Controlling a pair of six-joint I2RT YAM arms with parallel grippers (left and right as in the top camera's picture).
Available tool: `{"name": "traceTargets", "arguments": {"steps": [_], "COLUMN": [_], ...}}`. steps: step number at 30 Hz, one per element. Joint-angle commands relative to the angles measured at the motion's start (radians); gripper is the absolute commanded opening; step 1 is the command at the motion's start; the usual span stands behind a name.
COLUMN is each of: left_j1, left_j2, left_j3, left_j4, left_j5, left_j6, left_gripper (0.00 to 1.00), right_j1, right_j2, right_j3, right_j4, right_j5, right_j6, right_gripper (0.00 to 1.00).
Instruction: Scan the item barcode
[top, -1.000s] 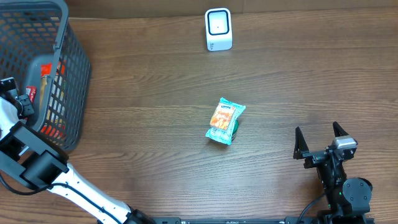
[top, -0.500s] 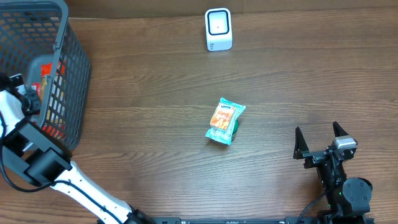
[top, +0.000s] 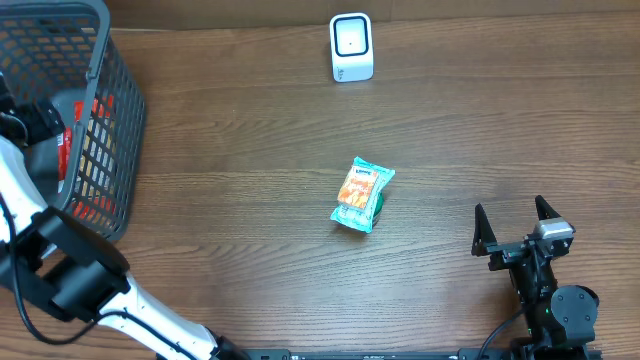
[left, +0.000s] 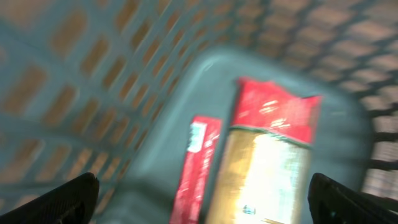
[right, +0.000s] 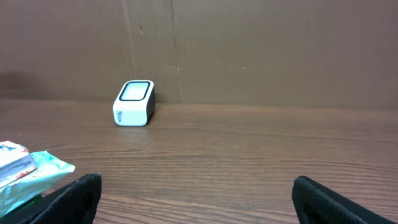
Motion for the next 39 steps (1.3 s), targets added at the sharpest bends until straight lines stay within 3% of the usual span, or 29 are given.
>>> {"name": "traceTargets", "arguments": {"steps": [1,12,23,33,39], "left_j1": [-0.008,-0.019,-0.036,-0.074,-0.093], "left_j2": [0.013,0.191,0.224,0.225,0.225], "left_j3": [0.002,0.001,0.001,0.000,0.000], "left_j4": [-0.031,-0.059,-0.068,-0.077,-0.077], "left_j5": [0.166,0.215,0.183,-0.098,-0.195], "left_j6": [0.090,0.147,0.203,0.190,0.186], "left_gripper": [1.00,1.00,1.00,1.00,1.00], "right_j1": [-0.002,-0.002,-0.002,-0.002,-0.002], "right_j2": [-0.010,-0.010,-0.010,-0.010,-0.010], "right_j3": [-0.010,-0.010,-0.010,-0.010,-0.010], "right_j4": [0.002,0.002,0.002,0.002,0.002], "right_j5": [0.002,0.002,0.002,0.002,0.002], "right_j6": [-0.003,-0.003,-0.003,-0.003,-0.003], "right_gripper": [1.00,1.00,1.00,1.00,1.00]}}
